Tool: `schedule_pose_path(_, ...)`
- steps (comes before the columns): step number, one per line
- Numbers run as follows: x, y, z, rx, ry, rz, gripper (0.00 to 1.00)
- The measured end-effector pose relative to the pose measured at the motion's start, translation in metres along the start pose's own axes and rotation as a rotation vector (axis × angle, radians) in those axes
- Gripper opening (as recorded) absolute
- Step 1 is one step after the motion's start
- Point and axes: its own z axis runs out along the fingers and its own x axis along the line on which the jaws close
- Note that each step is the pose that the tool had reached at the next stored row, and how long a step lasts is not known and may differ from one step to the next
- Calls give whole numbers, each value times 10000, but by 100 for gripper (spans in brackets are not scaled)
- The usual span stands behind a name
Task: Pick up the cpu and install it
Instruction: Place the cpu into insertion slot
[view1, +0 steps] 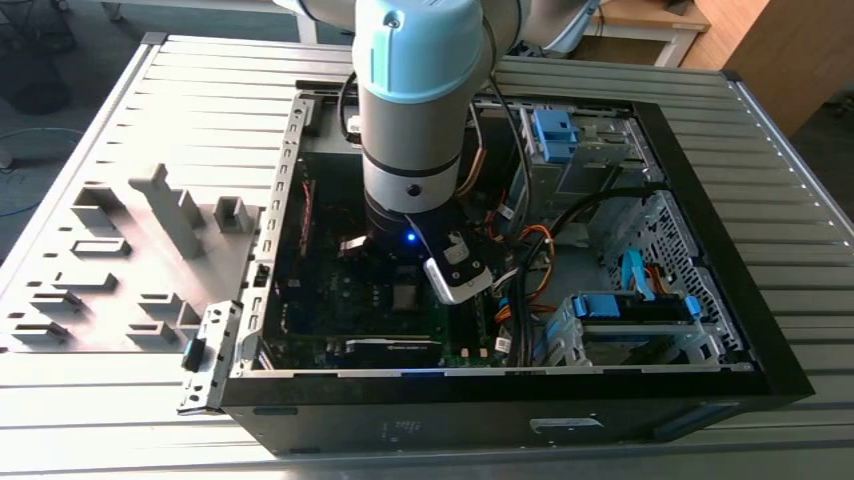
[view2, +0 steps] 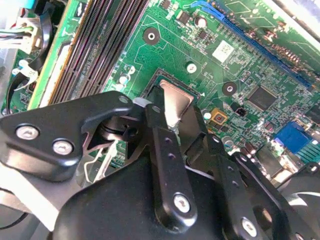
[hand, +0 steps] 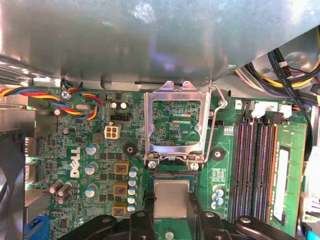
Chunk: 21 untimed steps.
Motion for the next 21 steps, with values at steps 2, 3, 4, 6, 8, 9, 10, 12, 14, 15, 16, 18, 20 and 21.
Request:
schedule_pose_path(2,-1,27,0,0,0,0,38)
schedule_pose_path(3,-1,34,1,-2,-1,2,38)
schedule_pose_path(4,-1,34,1,-1,-1,4,38)
schedule_pose_path(6,-1,35,3,5,1,19,38)
schedule_pose_path(8,0,53,4,5,1,31,38)
schedule_pose_path(9,-1,63,3,5,1,32,38)
schedule_pose_path(10,-2,66,4,4,0,33,38)
schedule_pose_path(12,-2,67,7,27,1,37,38)
schedule_pose_path(14,-1,67,13,95,3,39,38)
schedule_pose_path(15,-3,67,15,123,5,38,38)
schedule_pose_path(16,-7,67,16,133,6,37,38)
schedule_pose_path(18,-7,67,16,135,5,39,38)
schedule_pose_path(20,-8,67,17,134,5,39,38)
schedule_pose_path(21,-8,67,17,134,5,38,38)
